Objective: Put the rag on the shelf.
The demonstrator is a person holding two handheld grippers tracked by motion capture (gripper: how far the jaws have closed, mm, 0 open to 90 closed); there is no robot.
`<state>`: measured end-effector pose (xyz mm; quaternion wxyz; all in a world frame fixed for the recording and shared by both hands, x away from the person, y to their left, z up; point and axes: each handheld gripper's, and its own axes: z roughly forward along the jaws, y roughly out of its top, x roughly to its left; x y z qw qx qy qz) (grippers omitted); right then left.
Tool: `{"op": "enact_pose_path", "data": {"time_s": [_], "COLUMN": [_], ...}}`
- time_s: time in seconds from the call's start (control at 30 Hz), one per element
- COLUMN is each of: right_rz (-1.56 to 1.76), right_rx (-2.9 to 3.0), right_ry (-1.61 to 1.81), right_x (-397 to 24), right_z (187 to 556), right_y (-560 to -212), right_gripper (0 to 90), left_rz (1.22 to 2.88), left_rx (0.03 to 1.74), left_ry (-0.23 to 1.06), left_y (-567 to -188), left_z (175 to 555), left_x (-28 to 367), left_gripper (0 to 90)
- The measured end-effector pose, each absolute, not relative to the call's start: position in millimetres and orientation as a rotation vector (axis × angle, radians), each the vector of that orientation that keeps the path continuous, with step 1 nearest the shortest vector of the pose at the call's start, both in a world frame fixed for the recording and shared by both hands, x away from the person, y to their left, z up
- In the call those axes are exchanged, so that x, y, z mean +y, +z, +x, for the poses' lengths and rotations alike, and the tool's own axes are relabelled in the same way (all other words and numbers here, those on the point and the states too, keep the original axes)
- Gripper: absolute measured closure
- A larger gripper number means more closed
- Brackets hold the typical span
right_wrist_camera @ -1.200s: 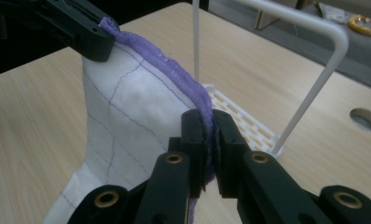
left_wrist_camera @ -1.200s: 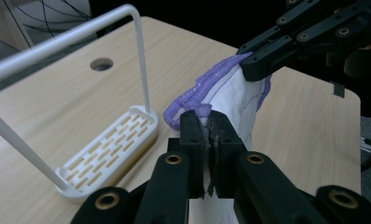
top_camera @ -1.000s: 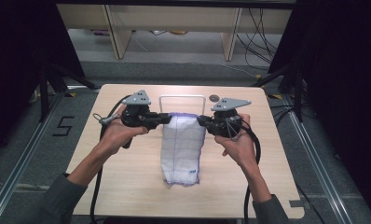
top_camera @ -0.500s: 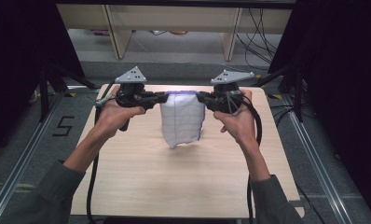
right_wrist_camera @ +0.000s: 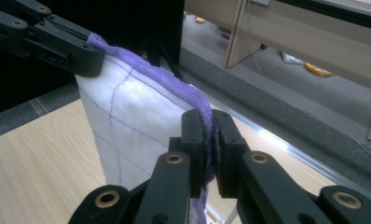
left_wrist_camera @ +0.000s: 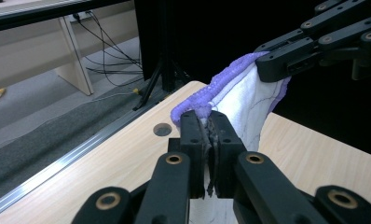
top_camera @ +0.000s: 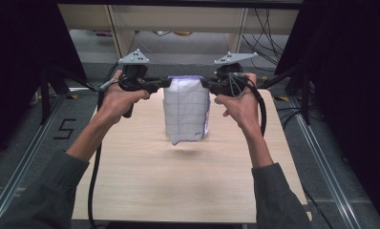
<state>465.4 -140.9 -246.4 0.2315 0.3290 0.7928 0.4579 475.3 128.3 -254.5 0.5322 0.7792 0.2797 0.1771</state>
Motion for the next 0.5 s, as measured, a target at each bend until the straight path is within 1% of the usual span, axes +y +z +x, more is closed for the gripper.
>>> {"op": "enact_pose_path", "data": {"time_s": [0.27, 0.5], "right_rz": [0.924, 0.971], "right_rx": [2.166, 2.135], "right_ry": [1.266, 1.270], "right_x": [-137, -137], "right_z": [475, 492], "right_y": [-235, -227], "right_gripper": [84.9, 84.9], "left_rz": [1.838, 1.821], "left_rx": [0.685, 0.725], "left_ry": [0.442, 0.455], "left_y": [-241, -231], "left_z": [489, 505], "left_x": [129, 127], "left_gripper": [85.5, 85.4]}}
